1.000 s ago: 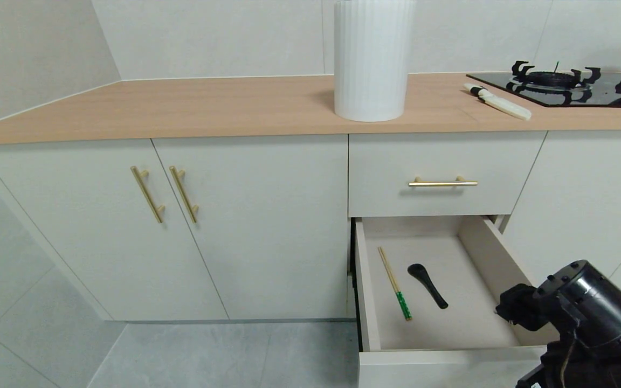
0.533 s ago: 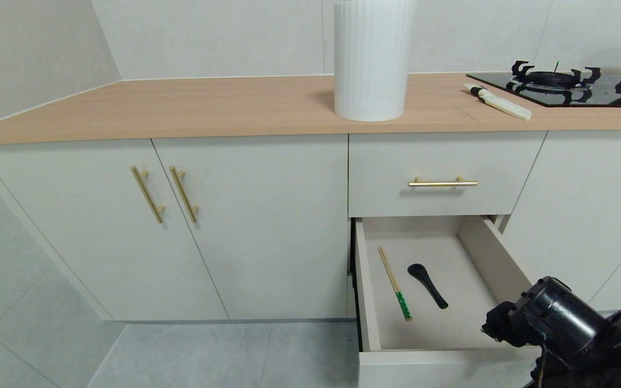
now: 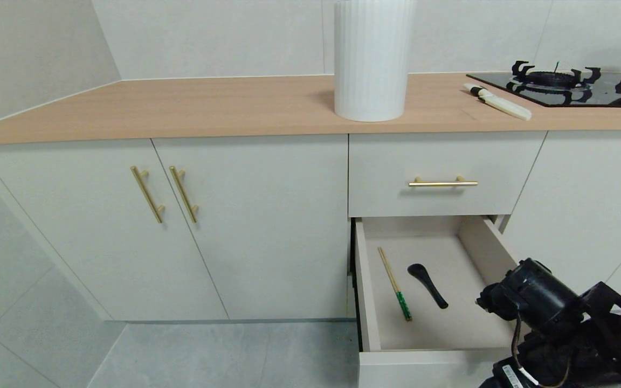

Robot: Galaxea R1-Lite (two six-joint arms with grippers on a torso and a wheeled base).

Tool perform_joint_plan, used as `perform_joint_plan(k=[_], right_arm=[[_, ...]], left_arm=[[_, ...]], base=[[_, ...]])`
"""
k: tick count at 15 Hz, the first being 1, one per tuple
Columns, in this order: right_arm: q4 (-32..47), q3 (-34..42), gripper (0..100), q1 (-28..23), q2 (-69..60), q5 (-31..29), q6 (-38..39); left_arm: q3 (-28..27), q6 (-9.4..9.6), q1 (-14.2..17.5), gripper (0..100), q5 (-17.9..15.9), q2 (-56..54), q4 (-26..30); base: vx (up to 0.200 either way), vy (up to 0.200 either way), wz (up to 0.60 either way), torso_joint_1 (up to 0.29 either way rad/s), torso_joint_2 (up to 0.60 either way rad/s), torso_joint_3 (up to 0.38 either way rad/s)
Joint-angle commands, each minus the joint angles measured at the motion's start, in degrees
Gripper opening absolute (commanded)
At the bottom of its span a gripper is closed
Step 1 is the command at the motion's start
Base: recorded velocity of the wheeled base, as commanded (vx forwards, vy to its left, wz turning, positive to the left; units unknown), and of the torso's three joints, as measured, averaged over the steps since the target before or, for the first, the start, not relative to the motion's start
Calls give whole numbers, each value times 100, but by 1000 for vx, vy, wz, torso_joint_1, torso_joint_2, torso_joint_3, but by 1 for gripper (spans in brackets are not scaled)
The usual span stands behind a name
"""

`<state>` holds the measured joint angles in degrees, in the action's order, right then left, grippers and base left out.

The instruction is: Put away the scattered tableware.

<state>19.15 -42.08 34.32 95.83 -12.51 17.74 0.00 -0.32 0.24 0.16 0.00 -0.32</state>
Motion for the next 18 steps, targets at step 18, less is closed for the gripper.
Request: perform_joint_plan(k=[18], right_arm=[[-1731,-204,100,-399,674,-375,467]], left_arm=[[0,-3,2,100,2,0,-3]], base=[[0,0,0,0,0,0]])
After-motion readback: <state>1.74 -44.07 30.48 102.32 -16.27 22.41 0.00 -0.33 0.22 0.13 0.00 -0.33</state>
